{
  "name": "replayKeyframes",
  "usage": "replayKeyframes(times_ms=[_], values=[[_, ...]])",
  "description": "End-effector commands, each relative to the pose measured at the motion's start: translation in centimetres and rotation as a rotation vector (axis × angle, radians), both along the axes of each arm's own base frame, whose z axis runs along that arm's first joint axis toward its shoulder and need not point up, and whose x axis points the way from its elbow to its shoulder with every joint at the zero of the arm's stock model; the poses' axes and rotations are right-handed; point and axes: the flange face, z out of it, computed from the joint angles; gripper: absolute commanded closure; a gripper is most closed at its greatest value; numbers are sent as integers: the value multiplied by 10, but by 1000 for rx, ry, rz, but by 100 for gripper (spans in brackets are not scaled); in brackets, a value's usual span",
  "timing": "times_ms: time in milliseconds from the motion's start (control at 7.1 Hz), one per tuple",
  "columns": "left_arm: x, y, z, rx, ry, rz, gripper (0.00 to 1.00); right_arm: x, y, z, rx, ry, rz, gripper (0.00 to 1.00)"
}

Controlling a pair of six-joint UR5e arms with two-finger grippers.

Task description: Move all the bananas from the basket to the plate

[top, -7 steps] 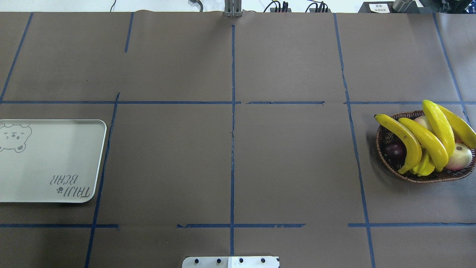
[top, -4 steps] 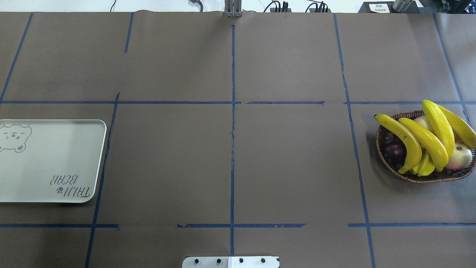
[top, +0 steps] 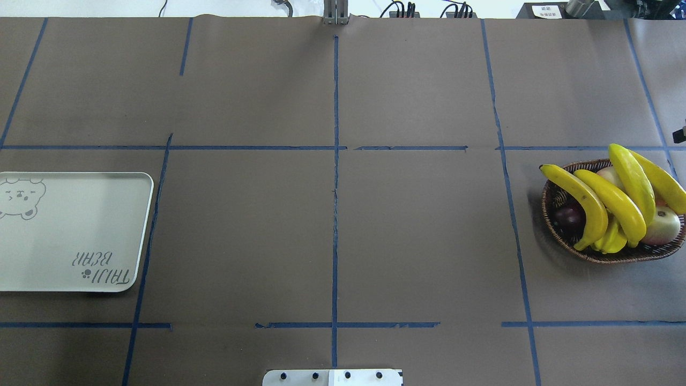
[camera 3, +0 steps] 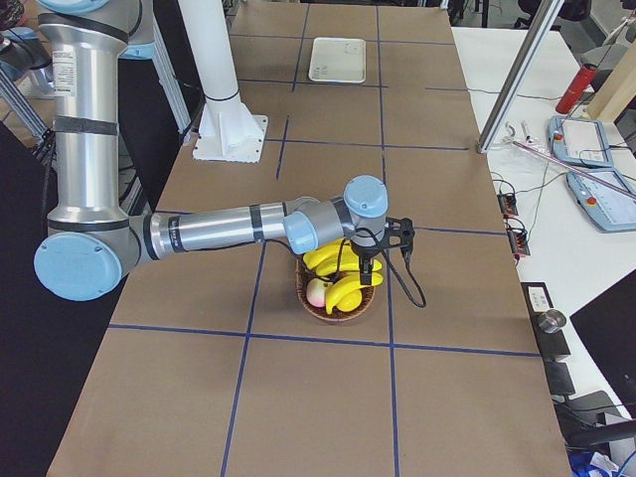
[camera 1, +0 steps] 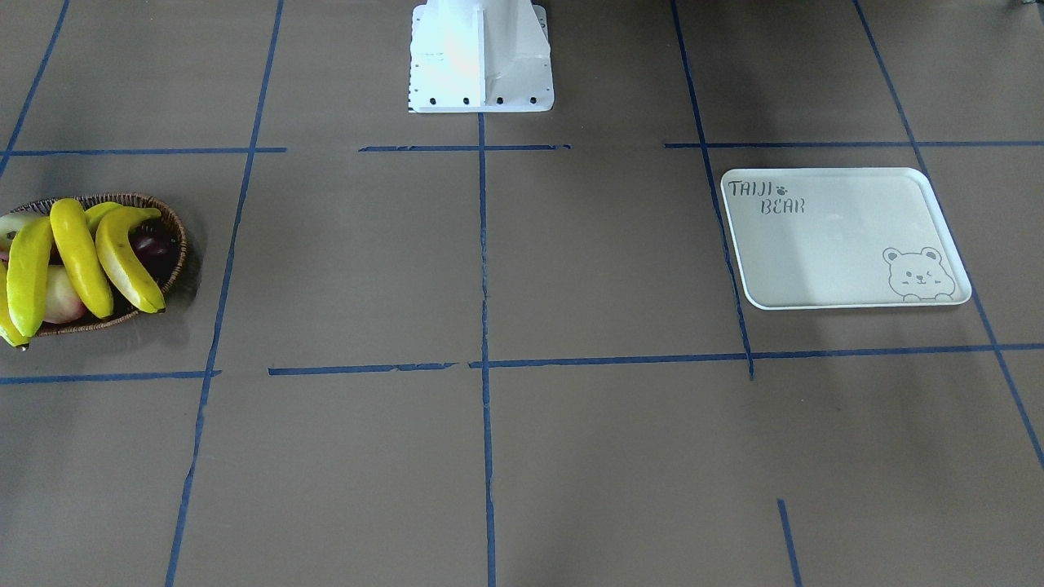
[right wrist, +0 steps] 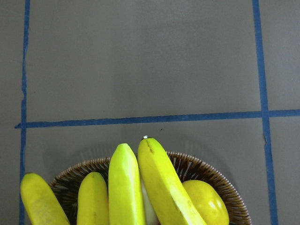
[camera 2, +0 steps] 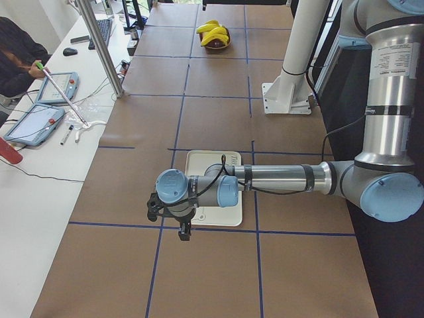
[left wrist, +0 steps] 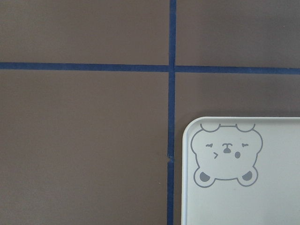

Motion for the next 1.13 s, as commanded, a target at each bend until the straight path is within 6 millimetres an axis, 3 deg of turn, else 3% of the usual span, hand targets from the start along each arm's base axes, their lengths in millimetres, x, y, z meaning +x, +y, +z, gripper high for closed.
replayKeyframes(times_ms=[0,141,282,986], values=[[0,0,0,0,0,0,0,-32,2,-19,-31,37,50,2],[0,0,1,-1,2,0,0,-34,4,-18,-38,33,45,20],[0,0,1,-1,2,0,0,-40,6,-17,-40,34,31,30],[0,0,1,-1,2,0,0,-89,25,-4,-54,64,-70,32]])
